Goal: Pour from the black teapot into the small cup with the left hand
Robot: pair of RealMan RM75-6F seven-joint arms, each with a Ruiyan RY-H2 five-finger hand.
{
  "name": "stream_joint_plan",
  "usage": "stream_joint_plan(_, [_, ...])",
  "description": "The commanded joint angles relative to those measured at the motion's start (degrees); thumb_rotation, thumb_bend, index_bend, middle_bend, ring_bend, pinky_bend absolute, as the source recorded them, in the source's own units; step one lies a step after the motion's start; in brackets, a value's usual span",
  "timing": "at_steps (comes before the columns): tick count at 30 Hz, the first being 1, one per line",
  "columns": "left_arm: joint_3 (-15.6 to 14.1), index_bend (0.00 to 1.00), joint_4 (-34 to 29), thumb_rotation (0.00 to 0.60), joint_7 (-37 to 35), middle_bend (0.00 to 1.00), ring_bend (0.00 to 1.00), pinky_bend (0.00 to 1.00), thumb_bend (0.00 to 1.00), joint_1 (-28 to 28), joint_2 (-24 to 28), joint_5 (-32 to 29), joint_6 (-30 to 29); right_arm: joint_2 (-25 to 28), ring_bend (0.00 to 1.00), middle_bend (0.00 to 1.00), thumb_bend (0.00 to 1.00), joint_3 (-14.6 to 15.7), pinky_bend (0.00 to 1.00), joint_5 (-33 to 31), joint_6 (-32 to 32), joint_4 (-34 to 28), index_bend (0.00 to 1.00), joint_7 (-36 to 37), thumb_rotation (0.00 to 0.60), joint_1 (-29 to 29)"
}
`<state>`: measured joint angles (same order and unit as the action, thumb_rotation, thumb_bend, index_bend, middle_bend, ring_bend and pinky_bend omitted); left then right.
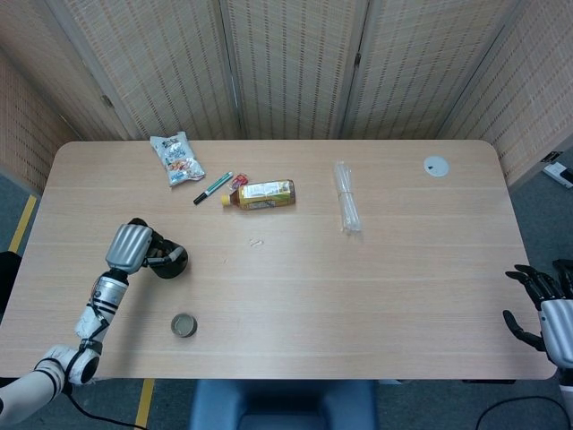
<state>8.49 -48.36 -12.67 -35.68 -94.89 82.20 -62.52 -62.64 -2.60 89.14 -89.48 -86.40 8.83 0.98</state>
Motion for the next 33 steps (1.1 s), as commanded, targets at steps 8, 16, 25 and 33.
stream_joint_plan(8, [-0.6, 1.00, 12.6, 0.173, -3.2, 1.00, 0.90, 0.37, 0.27, -1.1, -5.3, -0.5, 1.8, -0.1, 0.22, 0.23, 0.35, -0.1, 0.00, -0.2, 0.5, -0.2, 0.23, -0.3, 0.600, 0.2])
stream_joint_plan(16, [-1.0, 1.00, 19.1, 0.173, -5.2, 1.00, 0.88, 0.35, 0.27, -1.4, -8.3, -0.9, 3.6, 0.0, 0.22, 0.23, 0.35, -0.1, 0.00, -0.3, 0.8, -0.6, 0.23, -0.8, 0.600, 0.3])
stream_joint_plan(25, [-2.0, 0.96, 21.6, 0.171, -6.4, 1.00, 0.83, 0.34, 0.27, -1.1, -9.7, -0.4, 4.1, 0.0, 0.22, 0.23, 0.35, -0.1, 0.00, -0.5, 1.2, -0.7, 0.23, -1.0, 0.600, 0.4])
stream_joint_plan(33, [-2.4, 0.86, 20.9, 0.175, -5.9, 0.92, 0.73, 0.31, 0.27, -0.7, -9.6, -0.4, 4.5, -0.1, 0.23, 0.23, 0.35, -0.1, 0.00, -0.6, 1.3, -0.4, 0.23, -0.7, 0.600, 0.4])
